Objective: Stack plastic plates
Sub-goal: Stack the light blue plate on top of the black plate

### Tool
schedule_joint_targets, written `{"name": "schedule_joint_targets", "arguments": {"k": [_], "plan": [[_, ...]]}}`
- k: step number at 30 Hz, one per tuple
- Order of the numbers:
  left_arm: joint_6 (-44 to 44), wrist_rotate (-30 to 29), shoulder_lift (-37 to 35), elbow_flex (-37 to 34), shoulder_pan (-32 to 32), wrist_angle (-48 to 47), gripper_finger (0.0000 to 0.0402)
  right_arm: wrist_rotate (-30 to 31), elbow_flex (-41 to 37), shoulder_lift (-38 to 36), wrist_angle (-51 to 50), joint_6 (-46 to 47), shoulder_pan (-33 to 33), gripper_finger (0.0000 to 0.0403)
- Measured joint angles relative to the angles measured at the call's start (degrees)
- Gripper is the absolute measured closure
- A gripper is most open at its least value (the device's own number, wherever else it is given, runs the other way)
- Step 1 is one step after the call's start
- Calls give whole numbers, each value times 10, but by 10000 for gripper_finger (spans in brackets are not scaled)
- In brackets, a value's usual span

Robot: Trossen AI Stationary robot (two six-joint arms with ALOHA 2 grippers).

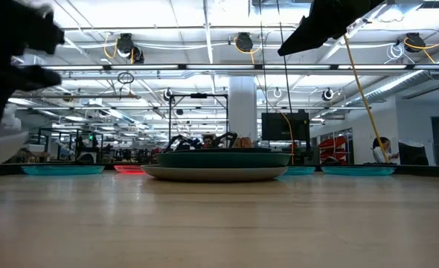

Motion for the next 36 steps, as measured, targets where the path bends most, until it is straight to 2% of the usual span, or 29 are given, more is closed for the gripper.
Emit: {"name": "schedule_joint_targets", "arguments": {"k": [7,11,18,21,29,36], "plan": [[-3,-120,-51,35,17,-22,391,0,0,0,0,0,0,222],[7,-179,-78,50,49,-24,391,0,0,0,0,-2,0,222],[36,-204,-109,57,127,-9,391,0,0,0,-8,-1,0,222],[30,-218,-119,57,170,34,391,0,0,1,-21,0,0,222],[90,-194,-128,58,294,163,391,0,0,28,-18,-12,-4,222],[159,-192,-127,58,407,177,391,0,0,51,-8,-19,-25,222]]}}
